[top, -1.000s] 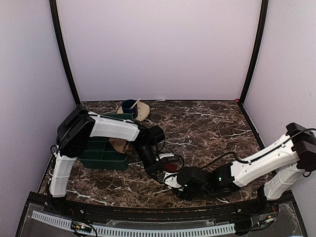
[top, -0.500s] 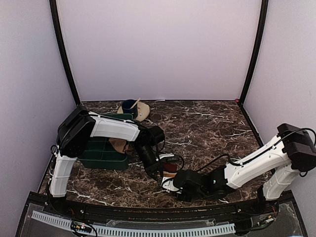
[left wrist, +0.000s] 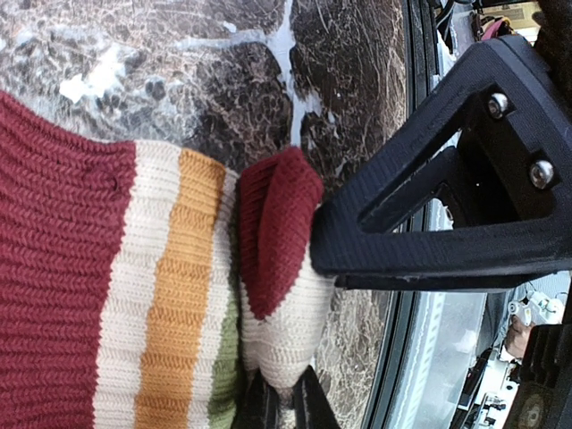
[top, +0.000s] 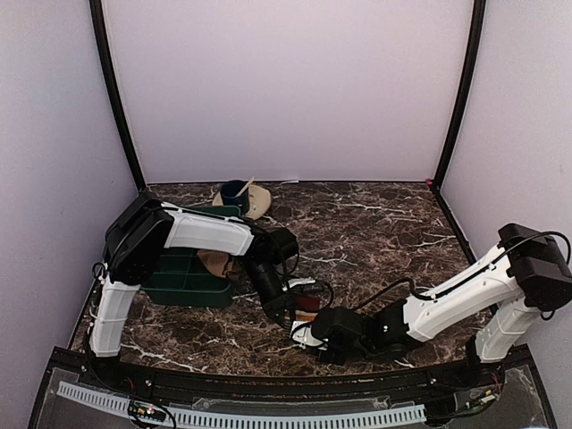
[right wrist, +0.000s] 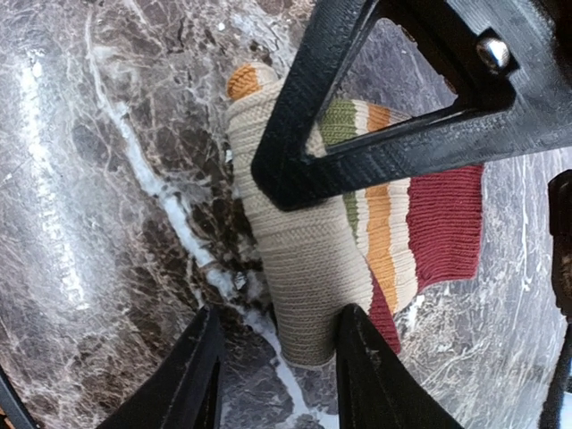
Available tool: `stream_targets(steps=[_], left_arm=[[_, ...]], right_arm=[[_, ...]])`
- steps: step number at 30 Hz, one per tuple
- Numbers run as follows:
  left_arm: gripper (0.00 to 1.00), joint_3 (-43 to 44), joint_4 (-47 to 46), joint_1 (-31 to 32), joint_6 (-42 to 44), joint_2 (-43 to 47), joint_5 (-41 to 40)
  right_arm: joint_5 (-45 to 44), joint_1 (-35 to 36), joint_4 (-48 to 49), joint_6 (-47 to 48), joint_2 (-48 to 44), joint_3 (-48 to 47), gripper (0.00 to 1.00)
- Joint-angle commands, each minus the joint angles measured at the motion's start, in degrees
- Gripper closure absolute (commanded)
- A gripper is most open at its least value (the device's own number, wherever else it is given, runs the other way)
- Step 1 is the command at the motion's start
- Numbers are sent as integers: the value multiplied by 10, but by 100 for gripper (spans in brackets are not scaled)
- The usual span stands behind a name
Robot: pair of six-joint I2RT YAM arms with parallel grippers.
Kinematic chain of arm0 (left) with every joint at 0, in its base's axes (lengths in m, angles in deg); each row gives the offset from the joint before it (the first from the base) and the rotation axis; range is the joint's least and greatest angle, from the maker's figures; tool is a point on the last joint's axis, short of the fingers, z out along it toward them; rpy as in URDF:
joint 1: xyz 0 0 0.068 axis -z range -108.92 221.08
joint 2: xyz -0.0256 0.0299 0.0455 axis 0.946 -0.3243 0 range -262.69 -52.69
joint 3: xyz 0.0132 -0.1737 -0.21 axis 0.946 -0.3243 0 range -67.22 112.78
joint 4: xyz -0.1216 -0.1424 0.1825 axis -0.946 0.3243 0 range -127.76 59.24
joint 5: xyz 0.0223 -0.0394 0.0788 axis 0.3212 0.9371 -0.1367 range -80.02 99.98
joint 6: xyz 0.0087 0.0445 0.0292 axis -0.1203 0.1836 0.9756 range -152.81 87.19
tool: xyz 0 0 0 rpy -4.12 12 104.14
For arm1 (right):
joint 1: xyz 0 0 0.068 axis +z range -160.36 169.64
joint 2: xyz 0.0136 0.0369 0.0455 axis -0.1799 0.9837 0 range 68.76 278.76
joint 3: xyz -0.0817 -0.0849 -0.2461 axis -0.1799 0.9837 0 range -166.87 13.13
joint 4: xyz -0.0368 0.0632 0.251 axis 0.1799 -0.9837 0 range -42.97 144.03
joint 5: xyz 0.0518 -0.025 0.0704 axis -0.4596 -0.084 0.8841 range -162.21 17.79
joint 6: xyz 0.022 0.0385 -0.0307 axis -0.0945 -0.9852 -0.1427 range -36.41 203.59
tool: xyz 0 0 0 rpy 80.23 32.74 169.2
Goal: Roll the socks
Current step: Roll the sock at the center of the board.
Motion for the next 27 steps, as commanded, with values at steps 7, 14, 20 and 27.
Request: stream_targets(steps=[7,14,20,27], left_arm=[[100,5,22,-1,12,-11,-1],[100,6,23,-1,11,-11,2],[100,6,24,-1,12,-11,2],[100,8,24,-2,12,-11,2]], right_arm=[[-24,-2,6,31,-1,-27,53],[-16,-14,11,30,12,-22,54],[17,-34,5,30,19,-20,61],[75,-53,-21,21,35,-29,78]])
